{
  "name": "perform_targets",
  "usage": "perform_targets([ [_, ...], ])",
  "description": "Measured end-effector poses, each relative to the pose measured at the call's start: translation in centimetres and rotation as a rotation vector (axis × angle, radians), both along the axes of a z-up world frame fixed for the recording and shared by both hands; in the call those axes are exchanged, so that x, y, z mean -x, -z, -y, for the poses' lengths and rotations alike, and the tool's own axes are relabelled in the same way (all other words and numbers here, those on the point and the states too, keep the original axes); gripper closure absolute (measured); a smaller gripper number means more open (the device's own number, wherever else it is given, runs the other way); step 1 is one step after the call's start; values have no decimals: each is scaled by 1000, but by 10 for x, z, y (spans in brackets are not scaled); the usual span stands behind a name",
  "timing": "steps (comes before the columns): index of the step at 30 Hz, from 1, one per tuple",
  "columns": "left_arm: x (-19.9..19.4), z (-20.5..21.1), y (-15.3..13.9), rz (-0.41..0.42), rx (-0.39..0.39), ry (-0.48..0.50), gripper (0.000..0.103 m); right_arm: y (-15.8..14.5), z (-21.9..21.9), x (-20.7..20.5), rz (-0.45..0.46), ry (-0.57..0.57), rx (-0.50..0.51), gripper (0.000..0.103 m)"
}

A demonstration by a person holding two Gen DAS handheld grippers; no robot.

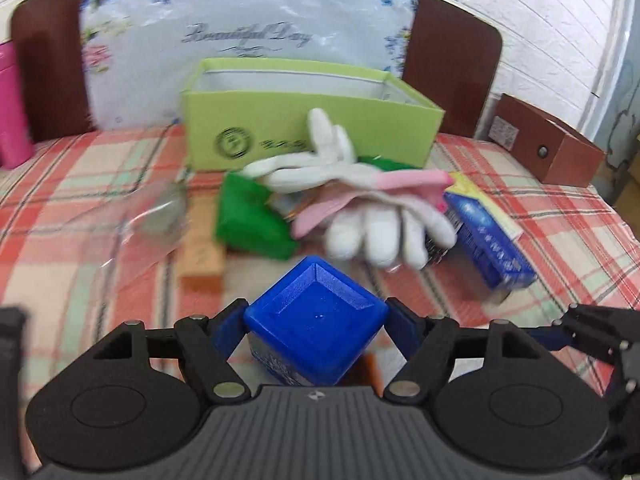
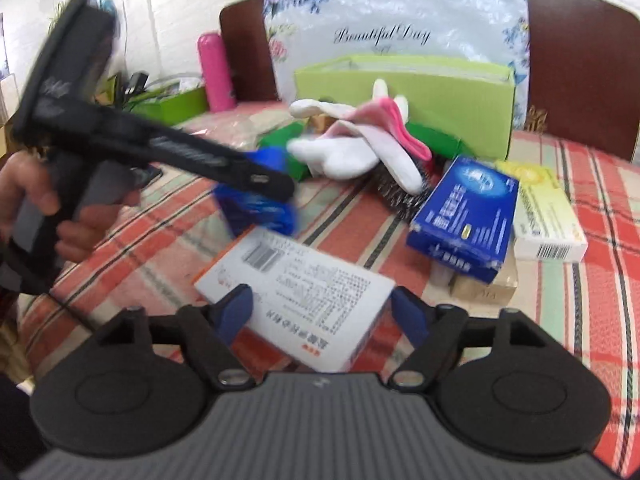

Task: Organize objects
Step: 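Grasp the blue square jar with the left tool while the right grasps the white medicine box, then carry both items into the lime-green box and open both tools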

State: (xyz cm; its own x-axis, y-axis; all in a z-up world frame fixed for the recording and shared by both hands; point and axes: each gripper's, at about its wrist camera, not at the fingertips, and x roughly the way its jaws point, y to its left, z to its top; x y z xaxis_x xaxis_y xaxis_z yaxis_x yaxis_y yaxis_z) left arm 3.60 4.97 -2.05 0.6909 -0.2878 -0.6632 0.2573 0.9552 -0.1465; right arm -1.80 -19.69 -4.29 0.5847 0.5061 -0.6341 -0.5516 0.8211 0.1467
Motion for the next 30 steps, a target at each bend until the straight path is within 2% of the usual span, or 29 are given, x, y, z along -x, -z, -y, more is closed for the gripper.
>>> perform_targets([
  [3,15,-16,-1,-11,0,-17,26,-2,2,2,-74,-86,-4,33],
  [4,18,-17,-1,-8,-3,-3,24,-3,1,4,-67,-112,12,32],
  [5,18,-17,-1,0,-6,17,18,-3,-1,5,-42,-132,28,24],
  [7,16,-13,-1,22,-18,57,17,-6,-7,3,29,-166,73,12],
  [10,6,-11,3,42,-17,138,16,-7,-23,-3,107,-287,127,11],
  [12,0,-13,8,19,-7,193,25,-1,-36,-8,143,-366,184,12],
  [13,-1,-14,9,15,-9,216,30,3,-43,-10,152,-400,211,14],
  [14,-1,-15,10,12,-12,230,30,7,-49,-12,148,-428,233,20],
  [15,0,-16,11,9,-21,232,30,10,-53,-12,138,-442,243,21],
  [19,5,-18,14,3,-7,192,32,9,-56,-7,116,-391,230,29],
  [22,9,-12,7,38,-10,171,32,5,-52,-1,112,-342,209,34],
  [26,7,-9,-17,111,25,172,32,-13,-37,-5,89,-287,108,35],
  [30,-3,-8,-46,194,72,150,32,-32,-29,-9,137,-233,56,35],
])
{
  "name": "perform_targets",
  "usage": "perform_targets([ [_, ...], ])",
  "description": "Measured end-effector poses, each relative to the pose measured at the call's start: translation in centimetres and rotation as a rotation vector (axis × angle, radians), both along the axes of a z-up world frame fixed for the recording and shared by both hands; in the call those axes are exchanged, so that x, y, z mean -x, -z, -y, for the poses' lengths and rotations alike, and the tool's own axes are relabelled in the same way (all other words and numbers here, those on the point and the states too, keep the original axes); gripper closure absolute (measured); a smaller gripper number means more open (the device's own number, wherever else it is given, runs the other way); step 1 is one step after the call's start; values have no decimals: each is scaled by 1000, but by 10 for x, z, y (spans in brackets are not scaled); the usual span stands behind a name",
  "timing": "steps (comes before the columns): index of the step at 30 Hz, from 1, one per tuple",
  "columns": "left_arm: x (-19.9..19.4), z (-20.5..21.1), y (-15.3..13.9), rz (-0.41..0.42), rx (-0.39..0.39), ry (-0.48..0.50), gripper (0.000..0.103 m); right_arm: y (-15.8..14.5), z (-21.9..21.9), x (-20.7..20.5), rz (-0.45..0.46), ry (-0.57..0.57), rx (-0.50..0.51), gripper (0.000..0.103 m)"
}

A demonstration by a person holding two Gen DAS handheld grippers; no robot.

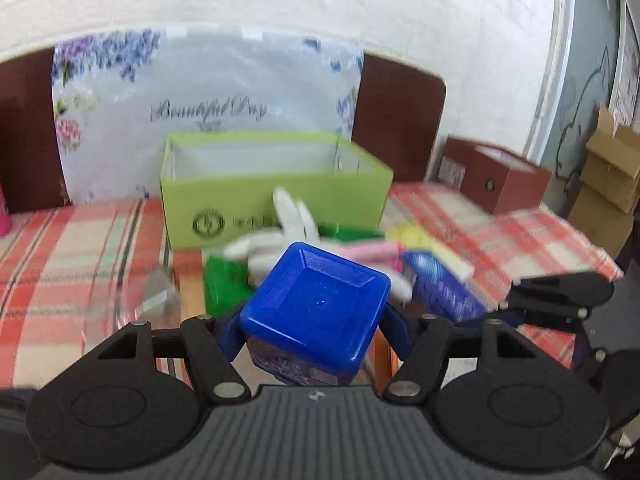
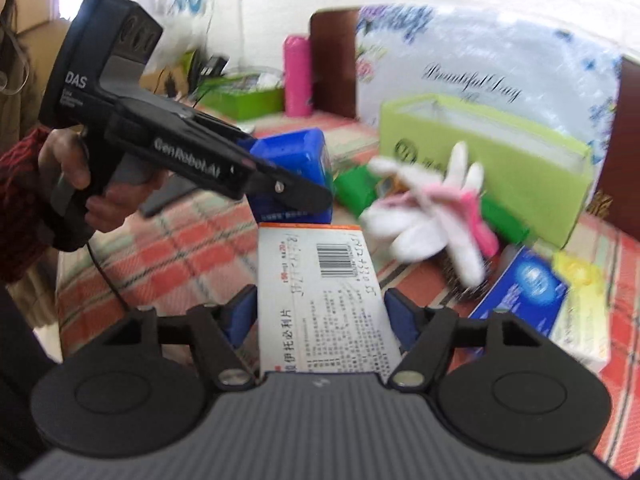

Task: Organize objects
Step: 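Carry both items into the lime-green box and open both tools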

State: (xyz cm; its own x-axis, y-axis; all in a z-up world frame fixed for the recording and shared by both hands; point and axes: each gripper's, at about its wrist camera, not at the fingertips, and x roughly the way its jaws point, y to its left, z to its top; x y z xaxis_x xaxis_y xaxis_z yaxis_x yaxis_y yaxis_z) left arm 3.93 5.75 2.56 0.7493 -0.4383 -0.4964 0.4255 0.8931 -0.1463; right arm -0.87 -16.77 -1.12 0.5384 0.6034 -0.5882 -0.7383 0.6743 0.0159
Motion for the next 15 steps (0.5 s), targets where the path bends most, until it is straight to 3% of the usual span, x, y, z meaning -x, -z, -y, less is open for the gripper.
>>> perform_targets([
  [4,-17,7,-24,95,17,-26,32,-19,0,-7,110,30,-10,35],
  [6,-25,9,-26,119,1,-44,32,-20,-4,-9,151,17,34,34],
  [11,-44,0,-2,3,36,-115,32,9,-7,-14,59,26,108,34],
  [15,-44,-10,-4,-6,38,-148,32,8,0,-15,32,74,54,35],
])
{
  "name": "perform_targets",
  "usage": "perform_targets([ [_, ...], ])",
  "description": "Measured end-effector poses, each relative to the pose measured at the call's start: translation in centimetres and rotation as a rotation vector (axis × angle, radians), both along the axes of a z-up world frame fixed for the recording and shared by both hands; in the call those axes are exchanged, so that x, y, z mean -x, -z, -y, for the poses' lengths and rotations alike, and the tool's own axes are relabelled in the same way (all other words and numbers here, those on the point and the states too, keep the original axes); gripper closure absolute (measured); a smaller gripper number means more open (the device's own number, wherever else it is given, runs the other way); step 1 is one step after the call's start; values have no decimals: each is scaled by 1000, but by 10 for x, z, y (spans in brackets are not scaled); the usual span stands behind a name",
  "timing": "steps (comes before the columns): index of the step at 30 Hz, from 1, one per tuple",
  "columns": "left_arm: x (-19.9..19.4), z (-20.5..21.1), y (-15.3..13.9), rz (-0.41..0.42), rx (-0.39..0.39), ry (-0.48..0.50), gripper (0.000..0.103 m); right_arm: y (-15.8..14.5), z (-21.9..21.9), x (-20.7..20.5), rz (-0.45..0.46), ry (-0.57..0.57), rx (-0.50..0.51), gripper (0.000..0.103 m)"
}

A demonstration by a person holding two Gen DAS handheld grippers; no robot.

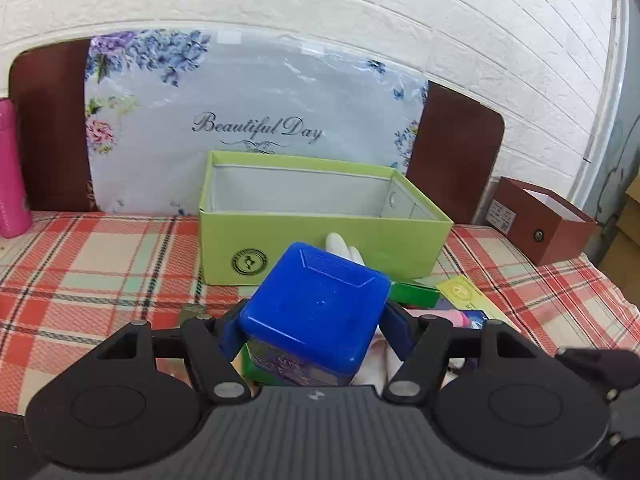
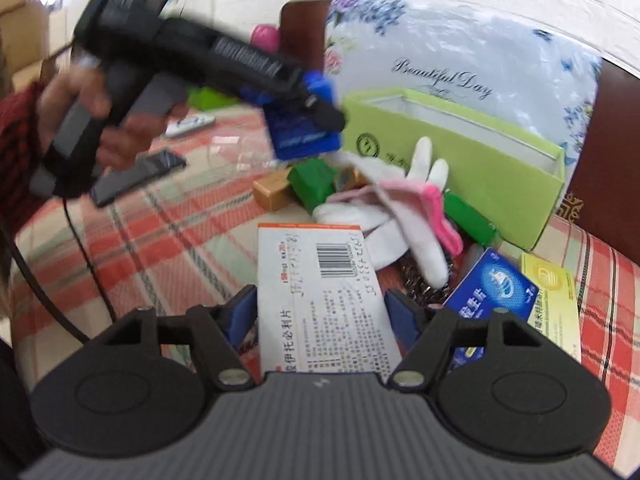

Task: Organize objects
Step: 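Carry both items into the lime-green box and open both tools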

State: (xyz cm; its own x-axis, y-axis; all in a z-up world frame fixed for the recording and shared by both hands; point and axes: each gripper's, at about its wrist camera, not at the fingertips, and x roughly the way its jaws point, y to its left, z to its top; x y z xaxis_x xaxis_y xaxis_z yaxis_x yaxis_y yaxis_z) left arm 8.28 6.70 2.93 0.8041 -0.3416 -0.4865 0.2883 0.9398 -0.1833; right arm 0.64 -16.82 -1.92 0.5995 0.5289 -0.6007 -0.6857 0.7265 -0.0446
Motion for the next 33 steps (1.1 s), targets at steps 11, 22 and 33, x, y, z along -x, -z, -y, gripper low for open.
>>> perform_targets([
  [11,-71,12,-60,80,82,-109,32,-90,2,-114,126,255,-176,34],
  [22,-187,27,-17,-40,-39,-253,32,-33,-28,-261,-6,539,-139,34],
  [33,-201,26,1,-74,-54,-229,14,4,-36,-300,-97,512,-49,25],
])
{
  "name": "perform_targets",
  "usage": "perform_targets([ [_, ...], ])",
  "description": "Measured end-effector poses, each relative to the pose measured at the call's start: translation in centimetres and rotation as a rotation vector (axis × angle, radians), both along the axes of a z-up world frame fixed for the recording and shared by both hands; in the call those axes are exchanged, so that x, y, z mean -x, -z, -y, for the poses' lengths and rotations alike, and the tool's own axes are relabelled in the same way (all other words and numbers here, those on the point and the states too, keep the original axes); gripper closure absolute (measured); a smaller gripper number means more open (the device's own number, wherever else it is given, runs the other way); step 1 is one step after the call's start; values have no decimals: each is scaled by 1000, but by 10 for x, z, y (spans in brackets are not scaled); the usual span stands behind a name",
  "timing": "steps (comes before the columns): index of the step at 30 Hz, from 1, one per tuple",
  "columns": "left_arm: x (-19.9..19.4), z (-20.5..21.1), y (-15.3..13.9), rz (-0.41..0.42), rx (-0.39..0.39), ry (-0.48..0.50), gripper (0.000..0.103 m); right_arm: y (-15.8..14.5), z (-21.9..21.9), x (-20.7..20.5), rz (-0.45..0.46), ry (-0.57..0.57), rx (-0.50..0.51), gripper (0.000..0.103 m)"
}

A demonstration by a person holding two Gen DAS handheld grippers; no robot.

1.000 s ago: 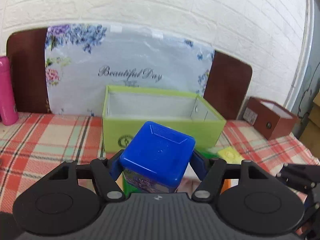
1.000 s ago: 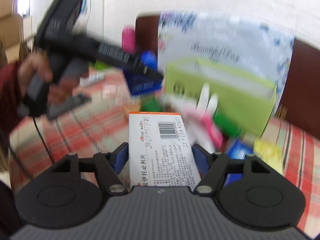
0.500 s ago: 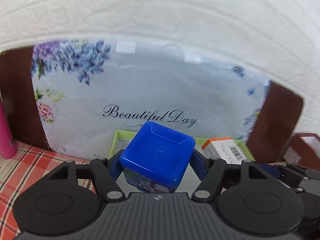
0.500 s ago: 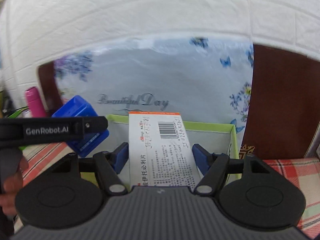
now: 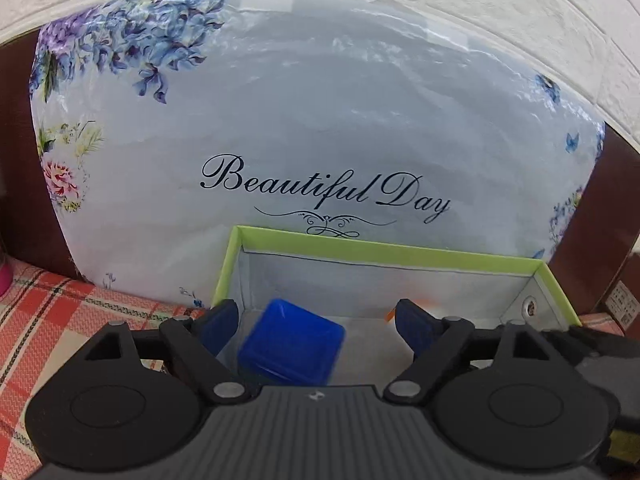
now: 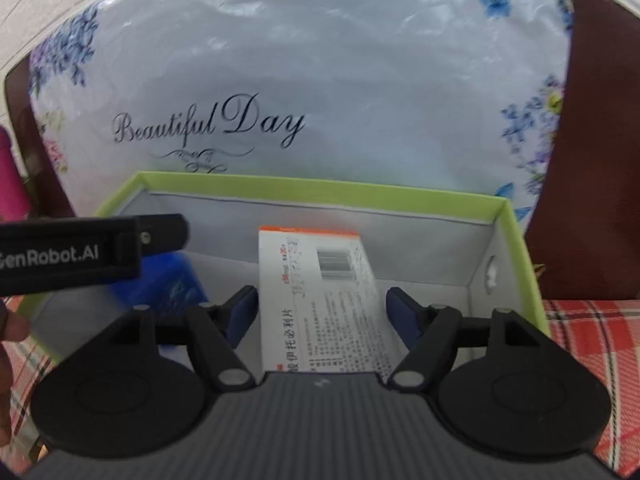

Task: Organize objects
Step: 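Carry both items into the lime-green box and open both tools, then grasp the white-pink glove with the left tool while the right grasps the blue medicine box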

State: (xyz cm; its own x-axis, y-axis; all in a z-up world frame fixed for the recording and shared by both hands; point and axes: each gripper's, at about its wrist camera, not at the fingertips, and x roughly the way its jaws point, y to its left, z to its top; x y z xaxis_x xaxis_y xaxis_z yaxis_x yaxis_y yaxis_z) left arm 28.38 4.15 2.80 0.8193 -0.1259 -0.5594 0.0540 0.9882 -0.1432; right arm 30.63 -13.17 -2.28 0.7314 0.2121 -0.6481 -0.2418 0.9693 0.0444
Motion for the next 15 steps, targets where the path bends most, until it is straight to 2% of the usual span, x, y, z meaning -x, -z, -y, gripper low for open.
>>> perform_targets([
  [1,6,-2,-5,9,5,-3,14,-4,3,1,-4,-1,5,17],
  [2,16,-4,-12,38,19,-5,14,-12,7,6,13,8,0,17],
  [3,27,-6,-20,76,35,-1,14,-23,15,14,51,13,-19,16],
  [5,51,-7,-37,134,46,-11,10,-48,30,35,129,35,-54,5],
  [6,59,-3,-43,137,44,-23,9,-58,37,47,163,51,-62,0],
  [10,102,9,-53,113,26,-28,9,-83,61,100,244,37,-96,0],
  [15,156,26,-37,101,-10,4,9,-85,77,169,273,31,-99,0],
])
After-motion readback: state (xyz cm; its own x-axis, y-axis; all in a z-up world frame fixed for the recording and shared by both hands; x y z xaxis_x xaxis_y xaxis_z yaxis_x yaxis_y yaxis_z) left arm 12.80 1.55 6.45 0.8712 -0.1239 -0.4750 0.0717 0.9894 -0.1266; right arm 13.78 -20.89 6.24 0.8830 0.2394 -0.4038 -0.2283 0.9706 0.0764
